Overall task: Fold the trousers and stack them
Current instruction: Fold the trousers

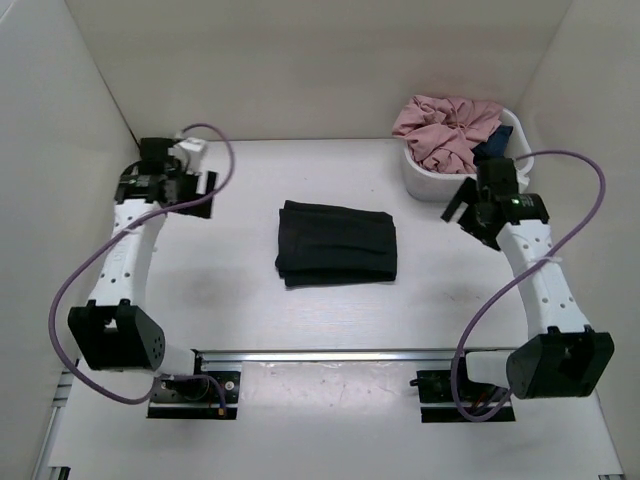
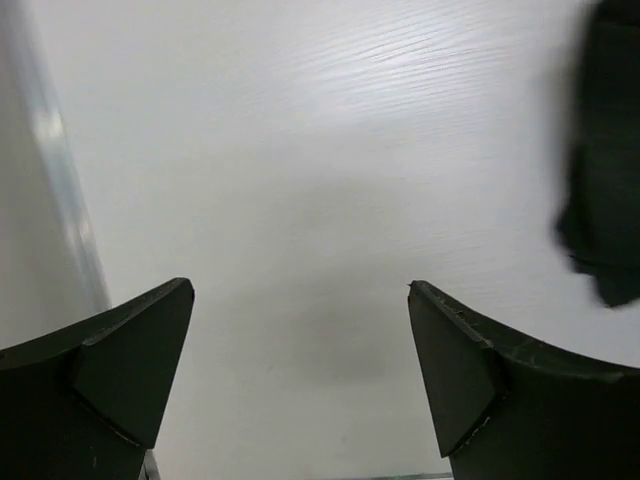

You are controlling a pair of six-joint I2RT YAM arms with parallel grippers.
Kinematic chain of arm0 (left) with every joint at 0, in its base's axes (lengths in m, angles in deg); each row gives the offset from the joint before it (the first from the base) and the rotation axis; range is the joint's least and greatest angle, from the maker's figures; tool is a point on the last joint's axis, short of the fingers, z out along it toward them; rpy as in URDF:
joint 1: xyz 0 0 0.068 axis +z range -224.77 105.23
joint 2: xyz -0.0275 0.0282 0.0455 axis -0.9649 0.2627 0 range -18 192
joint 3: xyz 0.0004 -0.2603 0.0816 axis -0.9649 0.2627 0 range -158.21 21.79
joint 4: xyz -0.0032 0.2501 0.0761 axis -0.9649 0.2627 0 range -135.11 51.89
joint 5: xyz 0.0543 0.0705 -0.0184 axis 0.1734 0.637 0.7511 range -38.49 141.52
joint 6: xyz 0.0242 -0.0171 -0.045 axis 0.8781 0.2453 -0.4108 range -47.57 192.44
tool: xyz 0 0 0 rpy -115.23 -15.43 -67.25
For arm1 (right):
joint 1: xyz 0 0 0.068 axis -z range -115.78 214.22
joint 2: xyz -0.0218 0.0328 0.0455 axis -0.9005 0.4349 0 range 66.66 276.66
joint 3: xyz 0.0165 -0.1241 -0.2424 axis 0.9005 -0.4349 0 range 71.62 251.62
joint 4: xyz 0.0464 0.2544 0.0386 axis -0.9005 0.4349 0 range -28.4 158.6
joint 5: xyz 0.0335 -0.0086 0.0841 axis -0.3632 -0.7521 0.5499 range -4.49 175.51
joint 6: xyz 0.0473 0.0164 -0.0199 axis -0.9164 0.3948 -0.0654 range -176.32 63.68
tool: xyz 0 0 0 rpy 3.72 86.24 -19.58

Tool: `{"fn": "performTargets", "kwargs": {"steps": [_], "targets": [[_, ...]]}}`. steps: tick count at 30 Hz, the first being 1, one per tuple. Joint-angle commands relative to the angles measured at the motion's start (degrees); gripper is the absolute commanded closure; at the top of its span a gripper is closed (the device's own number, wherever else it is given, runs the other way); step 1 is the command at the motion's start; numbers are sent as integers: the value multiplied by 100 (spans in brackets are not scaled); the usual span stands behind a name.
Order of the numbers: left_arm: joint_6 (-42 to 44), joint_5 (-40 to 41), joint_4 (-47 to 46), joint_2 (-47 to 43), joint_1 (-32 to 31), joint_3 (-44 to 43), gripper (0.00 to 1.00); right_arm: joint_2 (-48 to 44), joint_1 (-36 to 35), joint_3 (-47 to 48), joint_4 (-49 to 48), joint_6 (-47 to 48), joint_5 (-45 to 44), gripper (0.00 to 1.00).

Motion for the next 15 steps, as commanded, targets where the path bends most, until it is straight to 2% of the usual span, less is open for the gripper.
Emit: {"fn": "performTargets", "kwargs": {"steps": [1, 4, 7, 10, 15], "targets": [[-443, 708, 347, -122, 884, 466, 0, -543, 693, -280, 670, 532, 217, 1], [-636, 859, 347, -253, 1578, 747, 0, -755, 1204, -395, 530, 603, 525, 1], [-699, 614, 347, -508, 2168, 932, 0, -625, 1417, -290, 599, 822, 648, 1], [-699, 341, 347, -631, 2475, 1003, 0, -449, 1470, -210, 757, 902, 649, 1], [-699, 235, 347, -632, 2591, 1065, 0, -448, 1470, -158, 705, 902, 702, 1]]}}
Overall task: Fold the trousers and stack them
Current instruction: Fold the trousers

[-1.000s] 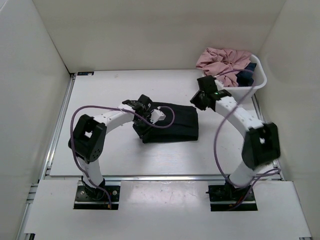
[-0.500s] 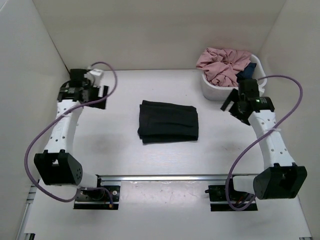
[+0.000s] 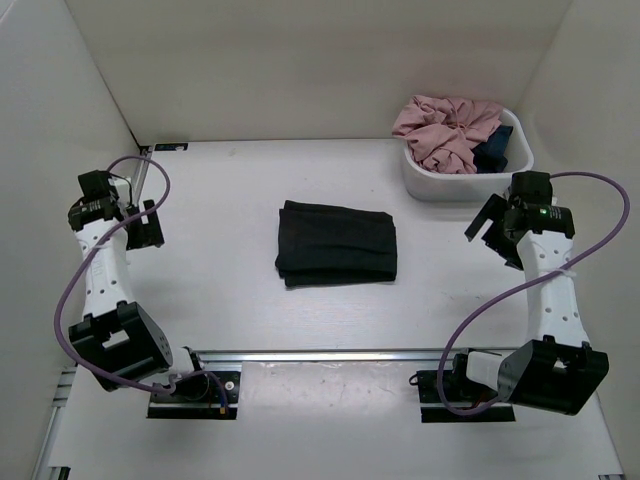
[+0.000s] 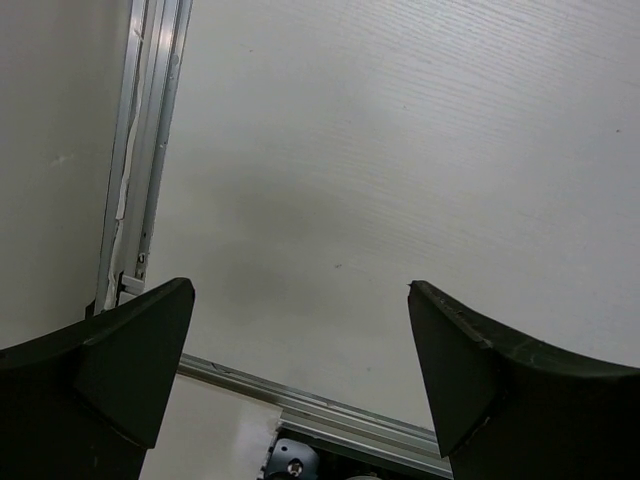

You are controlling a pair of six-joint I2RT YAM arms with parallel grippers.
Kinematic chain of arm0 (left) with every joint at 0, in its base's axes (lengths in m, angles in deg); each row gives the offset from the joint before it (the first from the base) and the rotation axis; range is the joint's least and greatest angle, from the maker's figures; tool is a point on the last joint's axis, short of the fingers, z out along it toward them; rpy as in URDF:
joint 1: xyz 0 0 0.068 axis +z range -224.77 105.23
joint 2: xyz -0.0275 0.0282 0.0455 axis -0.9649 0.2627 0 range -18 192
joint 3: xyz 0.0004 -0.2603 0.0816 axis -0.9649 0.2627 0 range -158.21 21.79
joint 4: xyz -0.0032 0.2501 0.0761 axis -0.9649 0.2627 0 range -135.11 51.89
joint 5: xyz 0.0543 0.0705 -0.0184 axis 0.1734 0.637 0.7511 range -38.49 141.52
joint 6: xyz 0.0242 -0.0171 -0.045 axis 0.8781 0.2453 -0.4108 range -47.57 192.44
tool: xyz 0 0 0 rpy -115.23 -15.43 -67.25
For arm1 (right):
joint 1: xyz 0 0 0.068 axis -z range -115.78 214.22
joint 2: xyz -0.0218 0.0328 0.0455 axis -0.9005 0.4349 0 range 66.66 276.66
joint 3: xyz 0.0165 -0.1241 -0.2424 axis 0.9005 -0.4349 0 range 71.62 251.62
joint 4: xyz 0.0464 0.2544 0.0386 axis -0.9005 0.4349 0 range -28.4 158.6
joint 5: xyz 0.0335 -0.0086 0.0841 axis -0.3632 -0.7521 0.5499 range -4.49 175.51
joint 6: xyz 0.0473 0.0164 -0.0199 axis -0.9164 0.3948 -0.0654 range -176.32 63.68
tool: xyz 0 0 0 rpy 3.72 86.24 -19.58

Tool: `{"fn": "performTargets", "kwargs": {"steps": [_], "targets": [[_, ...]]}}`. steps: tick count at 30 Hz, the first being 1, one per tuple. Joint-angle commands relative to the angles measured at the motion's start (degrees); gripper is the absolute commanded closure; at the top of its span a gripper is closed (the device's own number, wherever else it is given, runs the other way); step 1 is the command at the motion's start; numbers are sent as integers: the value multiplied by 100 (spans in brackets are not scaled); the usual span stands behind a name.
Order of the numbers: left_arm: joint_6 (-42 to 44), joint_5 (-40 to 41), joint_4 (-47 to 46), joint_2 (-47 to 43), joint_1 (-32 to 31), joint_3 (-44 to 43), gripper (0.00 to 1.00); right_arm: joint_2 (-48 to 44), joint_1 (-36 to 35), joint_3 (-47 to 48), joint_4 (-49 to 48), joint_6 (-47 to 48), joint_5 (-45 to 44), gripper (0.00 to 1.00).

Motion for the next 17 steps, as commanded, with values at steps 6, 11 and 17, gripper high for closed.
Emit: {"fn": "performTargets", "kwargs": {"steps": [6, 11, 17], "targets": [[-82, -327, -13, -289, 51, -33, 0, -39, 25, 299, 34, 227, 116, 1], [-82, -328, 39, -289, 104, -33, 0, -145, 25, 168, -89, 227, 177, 1], [-30, -380, 39, -289, 104, -33, 0, -338, 25, 62, -221, 227, 177, 1]]}}
